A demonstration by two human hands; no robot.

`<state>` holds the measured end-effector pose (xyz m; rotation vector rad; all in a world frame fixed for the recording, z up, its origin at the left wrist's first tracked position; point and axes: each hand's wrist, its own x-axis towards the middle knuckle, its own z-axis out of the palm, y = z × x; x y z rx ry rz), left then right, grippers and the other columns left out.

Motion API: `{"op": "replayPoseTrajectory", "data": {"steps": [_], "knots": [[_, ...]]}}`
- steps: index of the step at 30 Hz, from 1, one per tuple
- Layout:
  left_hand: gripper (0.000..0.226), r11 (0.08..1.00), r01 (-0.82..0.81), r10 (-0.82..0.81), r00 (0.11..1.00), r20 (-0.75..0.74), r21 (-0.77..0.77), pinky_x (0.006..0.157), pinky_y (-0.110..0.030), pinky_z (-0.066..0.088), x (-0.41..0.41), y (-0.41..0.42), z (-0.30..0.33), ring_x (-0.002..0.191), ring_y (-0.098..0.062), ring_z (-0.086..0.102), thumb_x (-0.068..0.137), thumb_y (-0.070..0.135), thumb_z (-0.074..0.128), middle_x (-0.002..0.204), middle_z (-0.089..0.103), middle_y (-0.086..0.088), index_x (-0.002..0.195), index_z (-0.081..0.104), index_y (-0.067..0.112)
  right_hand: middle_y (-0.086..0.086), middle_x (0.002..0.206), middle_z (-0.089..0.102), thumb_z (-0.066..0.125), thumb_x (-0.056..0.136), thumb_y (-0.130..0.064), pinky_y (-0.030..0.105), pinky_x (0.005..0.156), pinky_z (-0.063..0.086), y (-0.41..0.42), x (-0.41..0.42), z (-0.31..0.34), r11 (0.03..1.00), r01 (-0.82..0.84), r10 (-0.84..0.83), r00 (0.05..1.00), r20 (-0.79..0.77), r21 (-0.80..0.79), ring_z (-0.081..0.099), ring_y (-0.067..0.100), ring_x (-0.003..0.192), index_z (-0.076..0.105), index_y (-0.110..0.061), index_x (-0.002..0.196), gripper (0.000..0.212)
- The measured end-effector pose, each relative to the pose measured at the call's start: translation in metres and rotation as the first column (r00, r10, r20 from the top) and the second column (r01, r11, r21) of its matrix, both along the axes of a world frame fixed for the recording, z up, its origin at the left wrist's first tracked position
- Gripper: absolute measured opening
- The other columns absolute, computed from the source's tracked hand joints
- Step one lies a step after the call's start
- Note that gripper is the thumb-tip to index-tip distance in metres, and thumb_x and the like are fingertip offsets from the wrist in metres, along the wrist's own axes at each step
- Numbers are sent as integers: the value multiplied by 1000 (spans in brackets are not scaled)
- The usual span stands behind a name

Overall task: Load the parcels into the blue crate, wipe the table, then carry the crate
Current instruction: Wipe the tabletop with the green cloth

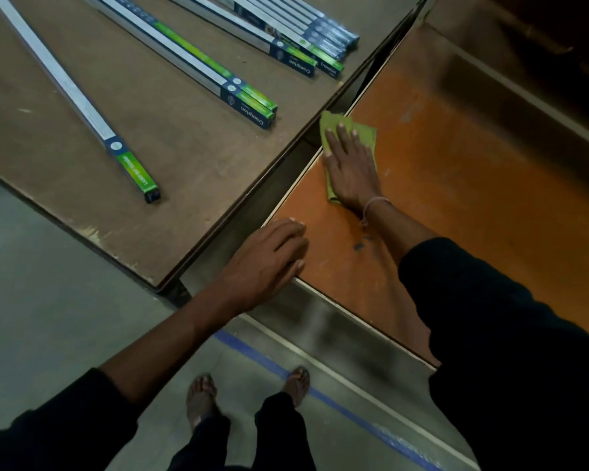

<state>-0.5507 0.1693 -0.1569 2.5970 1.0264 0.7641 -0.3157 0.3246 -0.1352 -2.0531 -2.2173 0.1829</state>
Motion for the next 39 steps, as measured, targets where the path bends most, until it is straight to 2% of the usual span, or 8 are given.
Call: {"op": "replayPoseTrajectory", "data": {"steps": [6,11,15,20,24,29,34,39], "knots": [[40,998,55,-55,998,9,20,121,-44,32,-30,-28,-10,143,-33,43,101,20,54,150,49,-18,137,59,2,-1,167,4,11,103,-49,50,124,8,-6,-21,2,990,138,-138,990,25,9,2,25,154,12,-29,159,59],[37,997,65,-62,995,81,-42,118,-42,36,-48,-32,-5,139,-30,47,103,19,50,143,55,-15,133,61,1,-5,167,3,9,104,-52,46,124,2,-45,-40,-2,996,-90,90,996,7,16,-2,22,154,12,-32,158,58],[32,993,86,-72,984,163,-82,114,-38,40,-53,-28,0,131,-28,54,99,10,59,136,61,-14,130,63,0,-2,167,4,12,104,-50,48,124,6,-49,-54,-1,995,101,-101,995,10,23,1,24,154,11,-29,159,59],[27,987,93,-64,975,210,-132,108,-38,45,-58,-23,12,123,-26,58,97,5,62,126,64,-10,124,65,4,-4,167,2,14,105,-49,45,124,3,-85,-47,1,994,-106,106,994,-2,20,-1,22,154,9,-31,159,57],[27,983,106,-74,975,211,-149,106,-31,45,-61,-21,18,120,-22,58,96,5,63,124,64,-6,122,65,7,-2,167,1,12,103,-52,50,124,7,-83,-33,3,976,218,-218,976,-6,-10,-2,24,154,6,-30,159,60],[25,979,75,-26,968,249,-191,97,-35,49,-59,-12,21,110,-20,62,92,1,64,115,67,-2,116,67,9,-7,166,-3,12,105,-52,44,124,2,-141,-39,2,1000,-20,20,1000,-10,10,-5,20,154,3,-34,158,57],[20,979,42,10,966,258,-197,97,-19,44,-53,-9,19,105,-19,62,93,0,66,111,69,-3,112,68,8,0,167,6,13,104,-49,52,123,11,-191,-12,-6,895,444,-444,896,-3,40,3,27,154,13,-26,159,60],[17,980,32,31,950,309,-195,98,-28,48,-52,-14,17,104,-20,62,96,2,64,111,68,-7,112,67,4,-6,167,2,17,107,-47,45,124,8,-242,-19,-5,983,179,-180,983,27,42,0,21,154,9,-31,159,55]]}}
